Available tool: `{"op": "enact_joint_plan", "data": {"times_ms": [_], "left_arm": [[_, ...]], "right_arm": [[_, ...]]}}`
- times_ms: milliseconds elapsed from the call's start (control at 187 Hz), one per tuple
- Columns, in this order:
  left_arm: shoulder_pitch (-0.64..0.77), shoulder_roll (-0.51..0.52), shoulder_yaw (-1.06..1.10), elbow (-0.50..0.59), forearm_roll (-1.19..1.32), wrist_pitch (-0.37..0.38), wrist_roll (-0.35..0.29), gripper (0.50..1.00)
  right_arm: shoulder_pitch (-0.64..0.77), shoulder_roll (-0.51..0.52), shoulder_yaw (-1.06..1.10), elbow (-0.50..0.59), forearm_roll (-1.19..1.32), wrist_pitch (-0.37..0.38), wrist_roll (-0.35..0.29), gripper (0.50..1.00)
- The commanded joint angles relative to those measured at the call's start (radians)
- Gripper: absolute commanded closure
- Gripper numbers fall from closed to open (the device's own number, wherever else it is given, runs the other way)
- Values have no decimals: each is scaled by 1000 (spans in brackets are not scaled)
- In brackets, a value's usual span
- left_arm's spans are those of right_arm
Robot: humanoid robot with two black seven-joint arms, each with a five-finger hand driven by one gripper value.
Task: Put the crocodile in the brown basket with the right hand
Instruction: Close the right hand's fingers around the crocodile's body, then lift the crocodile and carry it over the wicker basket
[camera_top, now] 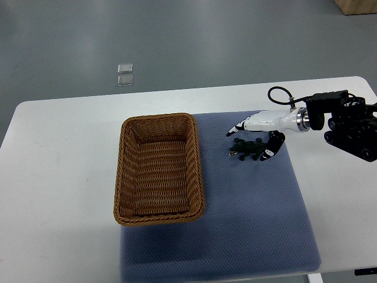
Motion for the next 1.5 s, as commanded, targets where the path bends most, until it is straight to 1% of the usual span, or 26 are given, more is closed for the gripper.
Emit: {"op": "enact_joint_plan", "data": {"times_ms": [0, 101, 192, 320, 550, 651, 689, 779, 827, 897, 998, 1052, 1068, 1148, 1196, 1260, 1297, 1383, 1495], "left_arm": [[0, 0, 0, 0, 0, 0, 1, 500], [0, 0, 0, 0, 0, 0, 1, 500], [0, 0, 0, 0, 0, 0, 1, 500], [0, 0, 0, 0, 0, 0, 1, 500], [0, 0, 0, 0, 0, 0, 1, 500], [0, 0, 0, 0, 0, 0, -1, 500], [0, 0, 0, 0, 0, 0, -1, 500], [0, 0, 0, 0, 0, 0, -1, 500], [0, 0, -2, 0, 0, 0, 1, 500], [0, 0, -2, 0, 0, 0, 1, 500], [0, 0, -2, 0, 0, 0, -1, 500], [0, 0, -2, 0, 0, 0, -1, 500], [0, 0, -2, 0, 0, 0, 1, 500], [0, 0, -2, 0, 0, 0, 1, 500], [0, 0, 0, 0, 0, 0, 1, 500], [0, 0, 0, 0, 0, 0, -1, 500], [0, 0, 0, 0, 0, 0, 1, 500], [0, 0, 0, 0, 0, 0, 1, 500], [0, 0, -2, 0, 0, 0, 1, 500]], "right_arm": [[3, 2, -29, -19, 0, -17, 0, 579], [3, 3, -52, -30, -2, -28, 0, 581], [2, 15, -64, -56, -3, -52, 0, 585], [-1, 18, -71, -73, -3, -68, 2, 599], [0, 17, -71, -74, -3, -69, 11, 662], [0, 17, -71, -74, -3, -69, 13, 677], [0, 17, -71, -74, -3, -69, 13, 693], [0, 17, -71, -74, -3, -69, 11, 709], [0, 18, -71, -74, -3, -77, 11, 732], [-1, 18, -71, -74, -3, -84, 11, 742], [2, 17, -71, -74, -3, -86, 11, 801], [2, 17, -71, -76, -3, -86, 11, 818], [2, 17, -71, -76, -3, -86, 10, 832], [3, 17, -69, -77, -3, -88, 8, 848], [3, 15, -66, -79, -2, -88, 7, 875], [3, 15, -61, -79, -2, -89, 7, 889], [3, 15, -60, -80, -2, -89, 7, 914], [3, 14, -58, -80, 1, -95, 7, 932], [6, 11, -57, -79, 9, -115, 8, 938]]}}
